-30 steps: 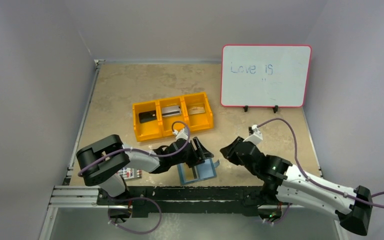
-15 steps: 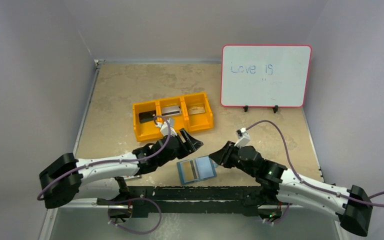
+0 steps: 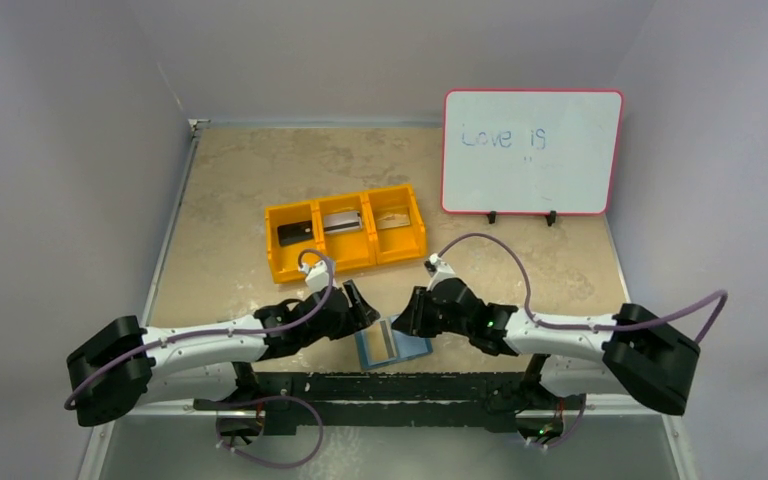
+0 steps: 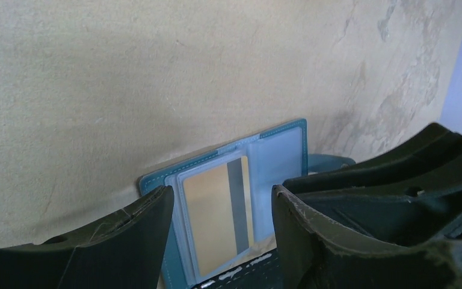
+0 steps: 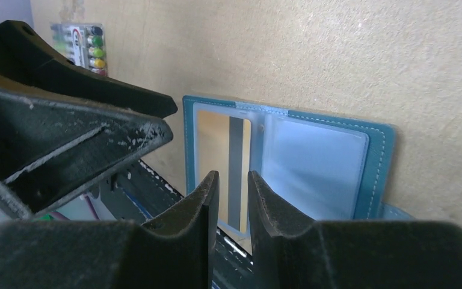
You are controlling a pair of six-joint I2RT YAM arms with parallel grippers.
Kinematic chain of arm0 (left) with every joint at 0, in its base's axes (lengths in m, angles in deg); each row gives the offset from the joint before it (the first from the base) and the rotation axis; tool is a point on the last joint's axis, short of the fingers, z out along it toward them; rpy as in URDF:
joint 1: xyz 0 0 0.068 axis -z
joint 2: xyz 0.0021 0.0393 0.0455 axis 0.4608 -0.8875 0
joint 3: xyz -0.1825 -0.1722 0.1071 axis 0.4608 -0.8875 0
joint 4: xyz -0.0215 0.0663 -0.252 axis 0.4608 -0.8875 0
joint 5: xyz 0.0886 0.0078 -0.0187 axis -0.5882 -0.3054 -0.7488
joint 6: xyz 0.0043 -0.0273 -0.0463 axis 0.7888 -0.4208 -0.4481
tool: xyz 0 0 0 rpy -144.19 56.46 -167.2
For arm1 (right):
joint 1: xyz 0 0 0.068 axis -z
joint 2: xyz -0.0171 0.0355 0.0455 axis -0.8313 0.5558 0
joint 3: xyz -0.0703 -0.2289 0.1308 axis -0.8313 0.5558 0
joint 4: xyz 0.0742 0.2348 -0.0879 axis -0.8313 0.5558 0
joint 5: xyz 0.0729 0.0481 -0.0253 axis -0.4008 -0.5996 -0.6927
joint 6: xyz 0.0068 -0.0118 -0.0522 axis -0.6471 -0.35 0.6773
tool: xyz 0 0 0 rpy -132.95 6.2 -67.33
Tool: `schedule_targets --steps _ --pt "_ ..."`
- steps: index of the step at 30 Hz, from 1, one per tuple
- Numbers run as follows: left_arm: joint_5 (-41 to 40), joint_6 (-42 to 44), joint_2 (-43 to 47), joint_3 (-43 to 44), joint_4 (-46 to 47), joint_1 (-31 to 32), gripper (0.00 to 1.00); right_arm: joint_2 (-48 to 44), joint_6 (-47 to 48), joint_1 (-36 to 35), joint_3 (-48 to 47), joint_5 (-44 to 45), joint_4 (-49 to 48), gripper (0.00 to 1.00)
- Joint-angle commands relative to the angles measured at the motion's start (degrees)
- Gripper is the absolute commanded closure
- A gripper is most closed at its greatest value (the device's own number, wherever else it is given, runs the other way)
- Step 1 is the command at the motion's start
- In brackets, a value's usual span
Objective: Take the credit cards out of the card holder
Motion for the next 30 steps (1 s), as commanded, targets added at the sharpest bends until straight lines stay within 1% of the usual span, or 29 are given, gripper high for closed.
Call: schedule_targets --steps 1,6,13,16,20,24,28,30 --pt "4.6 3.6 -0.5 1.2 0.6 0.5 0.4 4.0 0.6 0.1 -3.1 -2.9 -5.0 0.73" --pt "6.3 4.5 -2.5 1.9 0.6 0.7 0.41 7.3 -0.7 0.1 -3.9 -3.1 -4.2 0.73" --pt "6.4 5.7 -4.6 2.3 0.2 1.1 0.44 10.1 -1.9 0.2 -3.2 -3.6 -4.3 0.73" --pt "7.7 6.0 -6.8 2.8 1.7 1.3 0.46 11.4 -2.8 0.6 -2.3 -4.7 -7.2 0.73" --pt "7.5 6.5 -9.5 3.6 2.3 2.0 0.53 12.5 -5.3 1.6 -0.4 -6.7 -13.2 0.74" --pt "5.2 7.2 -11.8 4.7 -0.1 3.2 0.62 12.5 -8.7 2.2 2.0 -7.1 -18.3 0.78" --pt "3.3 7.4 -13.2 5.1 -1.0 4.1 0.68 12.0 -12.8 2.7 5.8 -7.0 -24.4 0.87" --pt "2.5 7.6 -14.2 5.4 -1.1 4.7 0.7 11.6 -13.9 2.9 7.3 -6.9 -26.3 0.92"
